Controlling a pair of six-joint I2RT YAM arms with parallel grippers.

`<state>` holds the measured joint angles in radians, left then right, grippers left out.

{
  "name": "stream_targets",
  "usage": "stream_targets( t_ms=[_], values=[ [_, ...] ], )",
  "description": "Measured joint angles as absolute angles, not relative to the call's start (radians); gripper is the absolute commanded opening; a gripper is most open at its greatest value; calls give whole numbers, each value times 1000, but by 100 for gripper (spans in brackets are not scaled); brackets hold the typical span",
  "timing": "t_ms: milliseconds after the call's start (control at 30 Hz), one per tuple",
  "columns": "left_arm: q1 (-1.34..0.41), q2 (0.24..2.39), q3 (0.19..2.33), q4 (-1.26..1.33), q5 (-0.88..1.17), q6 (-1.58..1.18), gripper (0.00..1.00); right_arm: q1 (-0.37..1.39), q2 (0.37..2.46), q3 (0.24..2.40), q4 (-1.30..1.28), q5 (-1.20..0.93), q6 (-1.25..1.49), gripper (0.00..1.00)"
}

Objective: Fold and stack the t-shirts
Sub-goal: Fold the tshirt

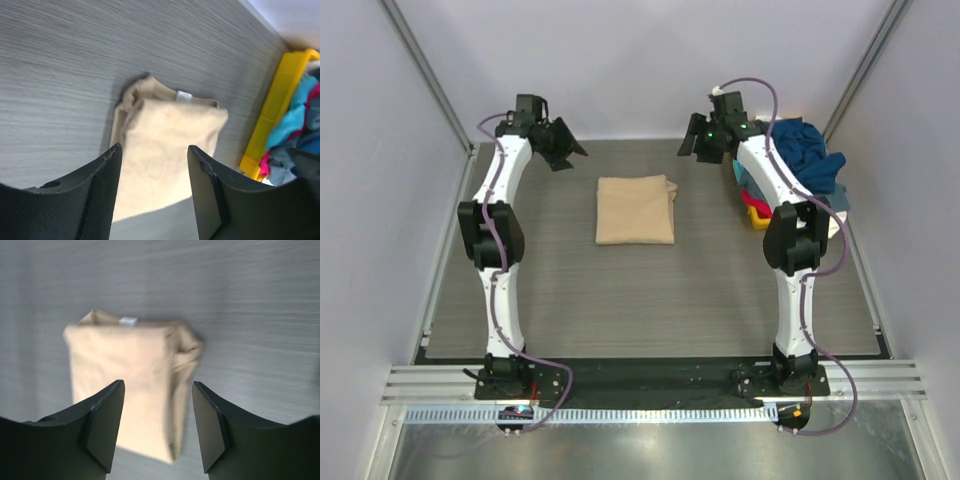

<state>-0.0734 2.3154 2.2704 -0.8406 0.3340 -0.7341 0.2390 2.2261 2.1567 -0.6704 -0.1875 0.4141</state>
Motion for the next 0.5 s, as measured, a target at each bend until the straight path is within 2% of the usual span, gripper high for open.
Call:
stream_targets(
  t_ms=[267, 500],
  values=[
    [-118, 2120, 1924, -641, 388, -695, 58, 454, 2203, 2080, -601, -261, 409, 56],
    [-119, 2140, 1705, -532, 408, -663, 57, 424, 2265, 1979, -571, -234, 393, 54]
  ],
)
